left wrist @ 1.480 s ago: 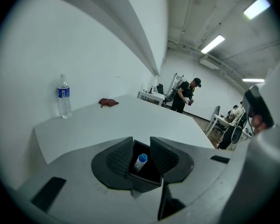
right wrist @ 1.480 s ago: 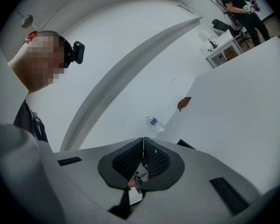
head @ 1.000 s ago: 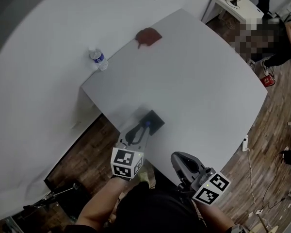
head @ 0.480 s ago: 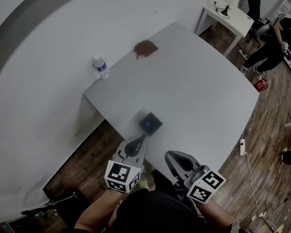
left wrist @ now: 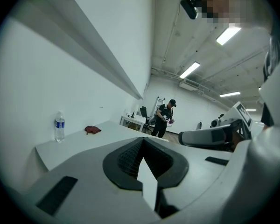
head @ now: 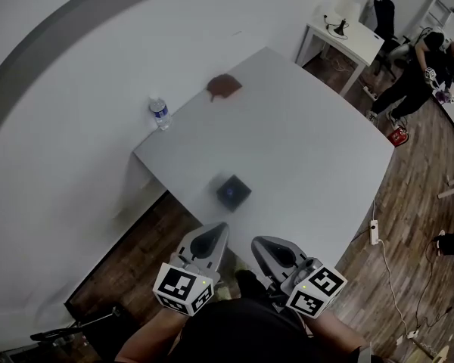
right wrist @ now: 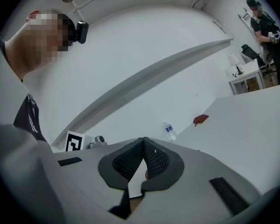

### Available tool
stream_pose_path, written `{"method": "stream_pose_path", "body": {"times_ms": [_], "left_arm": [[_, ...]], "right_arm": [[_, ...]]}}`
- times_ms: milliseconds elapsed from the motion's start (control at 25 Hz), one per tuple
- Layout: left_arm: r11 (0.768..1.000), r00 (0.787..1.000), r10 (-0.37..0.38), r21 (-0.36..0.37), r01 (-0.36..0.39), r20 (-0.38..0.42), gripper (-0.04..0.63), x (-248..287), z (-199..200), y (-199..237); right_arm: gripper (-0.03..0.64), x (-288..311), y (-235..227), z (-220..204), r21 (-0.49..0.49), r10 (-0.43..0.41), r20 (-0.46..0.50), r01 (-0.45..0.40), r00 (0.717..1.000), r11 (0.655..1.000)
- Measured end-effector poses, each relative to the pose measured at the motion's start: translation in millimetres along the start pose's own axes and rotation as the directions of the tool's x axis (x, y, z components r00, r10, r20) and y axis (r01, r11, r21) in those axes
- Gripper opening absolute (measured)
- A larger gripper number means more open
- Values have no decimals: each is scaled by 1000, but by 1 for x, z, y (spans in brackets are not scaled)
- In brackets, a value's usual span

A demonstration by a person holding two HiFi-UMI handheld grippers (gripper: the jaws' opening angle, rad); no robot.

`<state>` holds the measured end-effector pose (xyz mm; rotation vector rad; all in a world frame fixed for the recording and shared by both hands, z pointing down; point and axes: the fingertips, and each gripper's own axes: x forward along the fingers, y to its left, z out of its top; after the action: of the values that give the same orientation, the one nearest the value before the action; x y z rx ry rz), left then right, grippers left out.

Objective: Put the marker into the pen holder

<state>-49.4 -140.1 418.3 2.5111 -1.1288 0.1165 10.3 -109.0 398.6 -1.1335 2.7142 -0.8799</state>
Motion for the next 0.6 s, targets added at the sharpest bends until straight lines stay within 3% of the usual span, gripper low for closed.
{"method": "stream_pose_path", "body": {"times_ms": [360,600], "left_arm": [[999,999,-22,38,20,44,5,-32,6,-23],[999,998,-23,26,21,65,5,-51,6,-31]], "right_arm": [[14,-16,27,-5,-71,-17,22,18,1000,997],[14,-23,42,-11,-93,-18,30,21,999,995]]}}
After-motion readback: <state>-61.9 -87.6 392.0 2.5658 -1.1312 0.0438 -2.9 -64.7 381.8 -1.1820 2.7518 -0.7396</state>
